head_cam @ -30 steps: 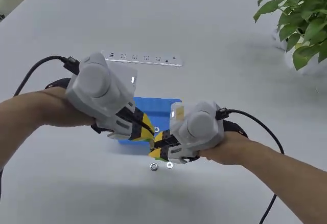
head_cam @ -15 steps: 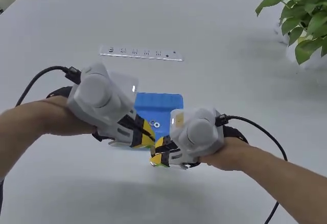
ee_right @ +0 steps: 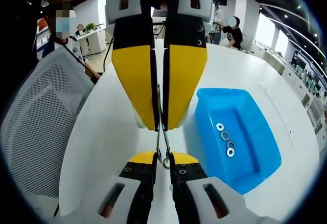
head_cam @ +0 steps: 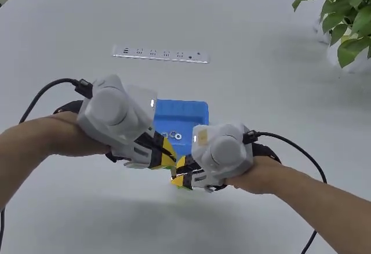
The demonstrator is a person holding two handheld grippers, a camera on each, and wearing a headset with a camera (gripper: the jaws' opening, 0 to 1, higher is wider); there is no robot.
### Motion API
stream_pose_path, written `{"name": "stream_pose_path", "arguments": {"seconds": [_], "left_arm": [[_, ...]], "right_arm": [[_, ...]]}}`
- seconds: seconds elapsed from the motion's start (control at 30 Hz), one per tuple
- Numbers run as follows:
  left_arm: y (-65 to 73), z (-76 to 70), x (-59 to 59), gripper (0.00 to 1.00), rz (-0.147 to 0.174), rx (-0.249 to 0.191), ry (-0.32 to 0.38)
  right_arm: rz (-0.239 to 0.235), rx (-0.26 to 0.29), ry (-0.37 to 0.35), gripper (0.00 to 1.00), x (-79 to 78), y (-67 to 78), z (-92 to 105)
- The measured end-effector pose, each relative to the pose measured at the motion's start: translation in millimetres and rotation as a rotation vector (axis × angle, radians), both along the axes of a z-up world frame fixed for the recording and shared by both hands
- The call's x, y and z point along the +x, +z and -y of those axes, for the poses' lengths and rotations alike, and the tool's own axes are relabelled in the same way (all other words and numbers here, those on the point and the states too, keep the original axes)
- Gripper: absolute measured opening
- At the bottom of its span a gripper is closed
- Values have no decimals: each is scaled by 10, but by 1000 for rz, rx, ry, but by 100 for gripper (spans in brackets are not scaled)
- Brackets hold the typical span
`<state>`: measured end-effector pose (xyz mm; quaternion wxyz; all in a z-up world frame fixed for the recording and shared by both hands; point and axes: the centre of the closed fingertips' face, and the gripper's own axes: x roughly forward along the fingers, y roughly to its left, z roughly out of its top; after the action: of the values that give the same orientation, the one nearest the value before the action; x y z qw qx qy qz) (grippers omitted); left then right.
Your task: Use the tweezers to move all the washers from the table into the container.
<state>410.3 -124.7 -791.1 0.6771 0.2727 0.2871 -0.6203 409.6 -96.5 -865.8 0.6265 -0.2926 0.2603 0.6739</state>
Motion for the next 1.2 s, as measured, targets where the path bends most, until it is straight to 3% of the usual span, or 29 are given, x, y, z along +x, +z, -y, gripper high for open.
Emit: {"name": "stream_pose_path", "arguments": {"seconds": [0.37, 1.2], "left_arm": [[-53, 3, 3, 5, -4, 6, -1], [-29, 45, 16, 5, -18, -11, 6]], "right_arm": [[-11, 1, -5, 12, 7, -33, -8], [-22, 0, -11, 11, -5, -40, 1]]}}
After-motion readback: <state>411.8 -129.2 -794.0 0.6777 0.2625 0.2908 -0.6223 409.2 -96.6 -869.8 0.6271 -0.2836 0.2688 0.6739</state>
